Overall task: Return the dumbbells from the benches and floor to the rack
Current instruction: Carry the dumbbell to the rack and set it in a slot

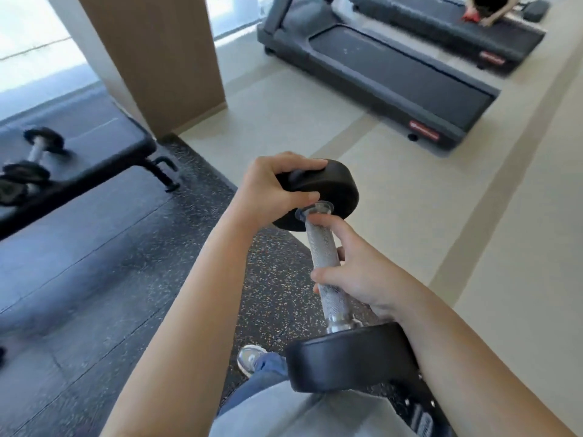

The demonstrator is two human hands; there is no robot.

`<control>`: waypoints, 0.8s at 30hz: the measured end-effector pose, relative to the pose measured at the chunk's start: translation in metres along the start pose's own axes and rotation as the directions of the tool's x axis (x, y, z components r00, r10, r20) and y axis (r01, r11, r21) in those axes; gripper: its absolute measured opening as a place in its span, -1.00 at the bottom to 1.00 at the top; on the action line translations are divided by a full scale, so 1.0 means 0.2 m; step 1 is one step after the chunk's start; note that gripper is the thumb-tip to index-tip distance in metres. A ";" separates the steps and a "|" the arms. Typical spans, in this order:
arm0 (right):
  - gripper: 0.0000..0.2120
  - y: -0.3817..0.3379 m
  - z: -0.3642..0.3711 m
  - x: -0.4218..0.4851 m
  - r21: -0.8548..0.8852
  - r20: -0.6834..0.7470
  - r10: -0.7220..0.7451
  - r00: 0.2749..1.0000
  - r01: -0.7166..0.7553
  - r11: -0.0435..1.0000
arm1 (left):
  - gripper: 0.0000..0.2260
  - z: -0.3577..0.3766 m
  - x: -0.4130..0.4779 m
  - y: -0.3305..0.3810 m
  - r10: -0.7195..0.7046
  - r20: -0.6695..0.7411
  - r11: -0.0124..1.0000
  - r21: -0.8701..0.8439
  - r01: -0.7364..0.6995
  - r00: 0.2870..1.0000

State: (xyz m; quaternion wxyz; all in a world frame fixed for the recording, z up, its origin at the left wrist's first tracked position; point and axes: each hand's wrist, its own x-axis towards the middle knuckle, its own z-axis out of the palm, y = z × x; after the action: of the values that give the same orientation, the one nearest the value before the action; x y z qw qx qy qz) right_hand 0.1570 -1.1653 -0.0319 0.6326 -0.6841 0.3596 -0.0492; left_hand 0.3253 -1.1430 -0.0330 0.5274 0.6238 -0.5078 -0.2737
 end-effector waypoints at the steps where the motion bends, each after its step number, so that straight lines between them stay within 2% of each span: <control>1: -0.34 -0.04 0.04 0.07 -0.023 0.024 -0.005 1.000 0.006 1.000 | -0.58 -0.09 0.02 -0.04 -0.010 -0.029 1.000 0.003 0.010 1.000; 5: -0.32 -0.18 0.21 0.33 -0.145 0.123 -0.014 0.992 0.032 0.989 | -0.59 -0.40 0.04 -0.16 -0.035 -0.140 0.999 0.021 0.038 0.990; 12: -0.32 -0.36 0.50 0.64 -0.174 0.306 -0.022 0.952 0.079 0.982 | -0.58 -0.82 -0.03 -0.29 -0.081 -0.325 0.995 0.031 0.096 0.942; 18: -0.31 -0.53 0.70 0.87 -0.207 0.485 -0.027 0.874 0.145 0.968 | -0.58 -1.10 -0.10 -0.34 -0.111 -0.517 0.988 0.036 0.152 0.849; 24: -0.33 -0.71 0.89 1.19 -0.241 0.661 -0.065 0.748 0.293 0.925 | -0.57 -1.40 -0.10 -0.42 -0.116 -0.681 0.977 0.055 0.208 0.723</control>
State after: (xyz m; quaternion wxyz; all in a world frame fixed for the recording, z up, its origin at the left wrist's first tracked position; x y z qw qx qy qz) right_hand 0.4857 -1.1576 -0.0300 0.5855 -0.7868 0.0564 0.1871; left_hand 0.5921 -1.0241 -0.0327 0.6083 0.7546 -0.2425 -0.0418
